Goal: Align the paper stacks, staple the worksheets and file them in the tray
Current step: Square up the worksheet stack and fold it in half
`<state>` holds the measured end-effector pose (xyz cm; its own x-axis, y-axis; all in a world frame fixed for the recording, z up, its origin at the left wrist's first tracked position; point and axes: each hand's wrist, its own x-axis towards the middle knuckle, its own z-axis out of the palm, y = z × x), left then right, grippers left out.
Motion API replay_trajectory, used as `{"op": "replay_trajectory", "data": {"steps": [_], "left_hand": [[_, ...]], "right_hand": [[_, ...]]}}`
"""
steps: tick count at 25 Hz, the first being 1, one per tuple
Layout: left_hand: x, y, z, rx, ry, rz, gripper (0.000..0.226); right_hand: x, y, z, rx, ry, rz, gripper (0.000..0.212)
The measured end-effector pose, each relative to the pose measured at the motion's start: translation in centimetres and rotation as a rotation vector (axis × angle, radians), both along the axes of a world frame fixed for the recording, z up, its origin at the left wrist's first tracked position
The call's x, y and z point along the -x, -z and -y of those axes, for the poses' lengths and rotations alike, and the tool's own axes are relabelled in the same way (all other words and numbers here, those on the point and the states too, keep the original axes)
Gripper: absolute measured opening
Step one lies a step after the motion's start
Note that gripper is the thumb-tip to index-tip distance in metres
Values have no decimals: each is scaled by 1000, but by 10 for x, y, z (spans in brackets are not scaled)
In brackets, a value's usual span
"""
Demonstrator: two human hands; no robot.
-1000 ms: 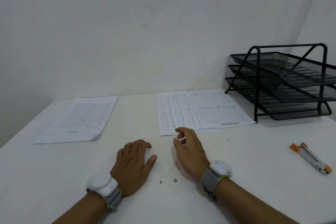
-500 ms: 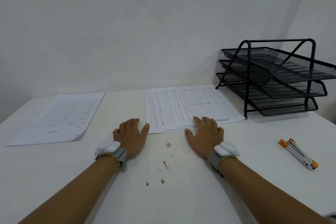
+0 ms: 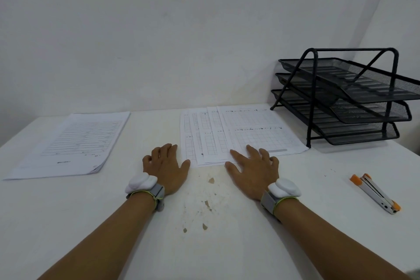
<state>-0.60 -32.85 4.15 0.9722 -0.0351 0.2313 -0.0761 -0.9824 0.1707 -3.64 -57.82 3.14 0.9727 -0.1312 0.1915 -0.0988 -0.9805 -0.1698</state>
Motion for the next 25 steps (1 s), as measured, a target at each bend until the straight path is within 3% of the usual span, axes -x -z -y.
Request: {"op": "replay_trajectory", "data": {"steps": [4,11,16,18,21,25], "left_hand": [[2,-2,1,2,-17,5,68],[1,-1,1,-14,1,-6,68],[-2,2,2,14,-27,36,65],[-3,3,3,-24,-51,34,68],[-4,4,1,-38,-32,25,60],[-3,2,1,10,-28,26,52]], "right_hand": [[2,3,-3,-8,-30,181,63],[1,5,-2,12,-17,157,63],[10,-11,-7,-109,-35,203,58],[9,-19,1,-172,34,250,61],[3,-20,35,-106,200,295,55],[-8,-14,57,-258,456,186,70]]}}
